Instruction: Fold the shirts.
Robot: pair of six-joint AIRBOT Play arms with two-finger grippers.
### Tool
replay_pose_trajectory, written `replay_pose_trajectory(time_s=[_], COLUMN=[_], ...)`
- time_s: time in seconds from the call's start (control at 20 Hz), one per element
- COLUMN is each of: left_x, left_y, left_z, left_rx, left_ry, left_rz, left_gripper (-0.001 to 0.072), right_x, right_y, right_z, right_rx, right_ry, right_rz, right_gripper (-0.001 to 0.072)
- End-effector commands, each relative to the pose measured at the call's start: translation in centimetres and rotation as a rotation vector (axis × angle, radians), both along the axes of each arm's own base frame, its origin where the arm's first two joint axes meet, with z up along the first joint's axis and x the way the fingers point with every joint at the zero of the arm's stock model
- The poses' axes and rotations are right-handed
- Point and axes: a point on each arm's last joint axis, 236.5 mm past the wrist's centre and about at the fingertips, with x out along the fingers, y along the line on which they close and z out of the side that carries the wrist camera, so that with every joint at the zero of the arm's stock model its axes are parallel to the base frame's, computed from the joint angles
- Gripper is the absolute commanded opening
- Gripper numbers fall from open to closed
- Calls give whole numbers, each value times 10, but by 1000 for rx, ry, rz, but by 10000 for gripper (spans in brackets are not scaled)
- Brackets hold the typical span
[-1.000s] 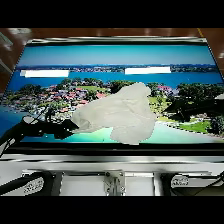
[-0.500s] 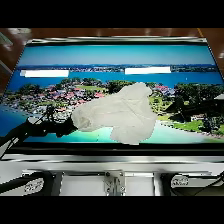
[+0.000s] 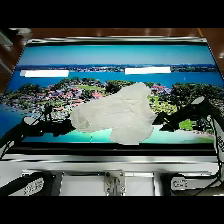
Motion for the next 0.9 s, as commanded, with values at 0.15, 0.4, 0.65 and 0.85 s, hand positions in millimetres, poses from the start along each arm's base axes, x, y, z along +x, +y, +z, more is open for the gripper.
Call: replay_pose_trajectory(time_s=[0.15,0.4,0.65,0.85], left_x=[9,30,65,20], left_y=[-3,-4,-1,3], left_z=[37,79,263,498], left_rx=[-10,-1,98,166], left_ry=[-113,-220,-671,-1247], left_rz=[-2,-44,-137,-78], left_gripper=[36,35,35,36], right_x=[-11,1,89,76], right_y=[44,59,39,18], right_z=[-19,9,212,473], right_rx=[-14,28,-98,-340], right_ry=[16,-106,-826,-1565], right_rz=[56,145,210,66], right_gripper=[544,68,66,66])
